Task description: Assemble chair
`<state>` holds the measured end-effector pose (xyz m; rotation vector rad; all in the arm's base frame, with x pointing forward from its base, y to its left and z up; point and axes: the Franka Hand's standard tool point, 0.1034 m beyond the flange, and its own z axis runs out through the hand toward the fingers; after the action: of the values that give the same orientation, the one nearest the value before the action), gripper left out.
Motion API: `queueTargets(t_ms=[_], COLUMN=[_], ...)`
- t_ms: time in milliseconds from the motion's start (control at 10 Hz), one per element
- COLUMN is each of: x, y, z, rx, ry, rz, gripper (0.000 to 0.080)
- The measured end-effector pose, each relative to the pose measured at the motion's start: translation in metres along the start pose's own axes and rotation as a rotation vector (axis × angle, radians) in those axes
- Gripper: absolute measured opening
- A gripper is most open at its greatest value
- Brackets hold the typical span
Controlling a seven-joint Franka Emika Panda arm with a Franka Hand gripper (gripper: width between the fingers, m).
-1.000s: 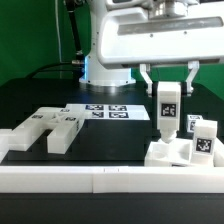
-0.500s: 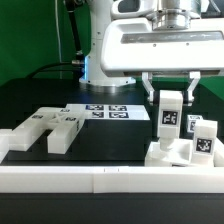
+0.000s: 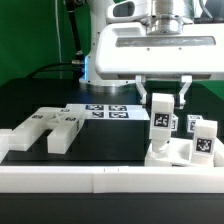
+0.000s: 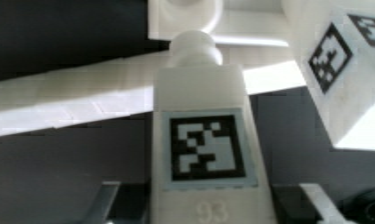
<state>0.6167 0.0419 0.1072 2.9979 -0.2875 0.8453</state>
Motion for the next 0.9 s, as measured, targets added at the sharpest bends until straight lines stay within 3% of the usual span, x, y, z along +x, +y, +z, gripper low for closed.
queueTargets(t_ms=[500,900], x=[0.002,-0.013], y=[0.0,0.001], z=[0.001,0.002], rx=[-0.002,-0.007], ry=[0.051,0.043], rz=[-0.007,-0.014], gripper=[0.0295,0.0295])
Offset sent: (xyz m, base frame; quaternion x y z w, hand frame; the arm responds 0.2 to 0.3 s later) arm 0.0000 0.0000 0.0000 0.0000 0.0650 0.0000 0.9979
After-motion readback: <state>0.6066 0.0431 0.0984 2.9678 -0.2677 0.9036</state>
